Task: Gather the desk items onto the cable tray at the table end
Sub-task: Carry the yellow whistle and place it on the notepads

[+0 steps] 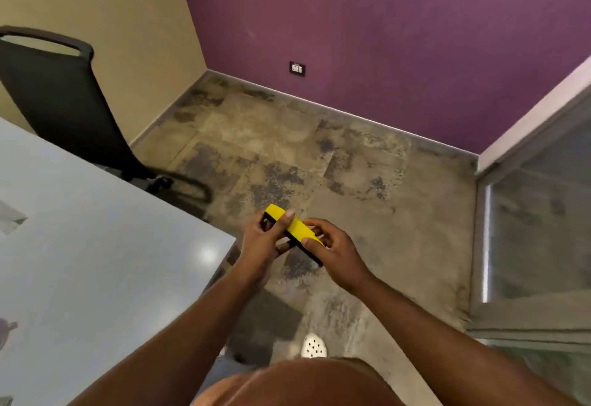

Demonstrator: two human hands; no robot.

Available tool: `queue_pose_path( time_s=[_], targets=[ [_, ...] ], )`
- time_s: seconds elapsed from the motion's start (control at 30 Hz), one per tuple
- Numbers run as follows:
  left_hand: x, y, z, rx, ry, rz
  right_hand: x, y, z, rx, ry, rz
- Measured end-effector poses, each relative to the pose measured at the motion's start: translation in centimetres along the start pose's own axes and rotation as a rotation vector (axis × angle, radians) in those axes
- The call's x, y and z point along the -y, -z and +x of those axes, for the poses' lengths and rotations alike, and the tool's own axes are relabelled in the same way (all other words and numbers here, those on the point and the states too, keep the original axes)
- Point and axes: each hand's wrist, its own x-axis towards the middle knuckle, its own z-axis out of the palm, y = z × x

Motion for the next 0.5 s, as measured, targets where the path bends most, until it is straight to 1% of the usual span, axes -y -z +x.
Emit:
queue_pose_path(
  time_s=[0.1,0.27,0.5],
  targets=[
    [-0.4,-3.7,2.0,0.020,0.017,0.034,-0.2,3.7,1.1,-0.022,-0.023,0.053],
    [-1.4,-7.8,6.5,0.044,0.032,0.059,-0.3,7.5,4.7,-0.071,-0.063,0.089],
    [-1.8,-11.4,16.2,0.029,0.071,-0.003,-1.0,11.9,13.7,-0.064,-0.107,0.044]
  ],
)
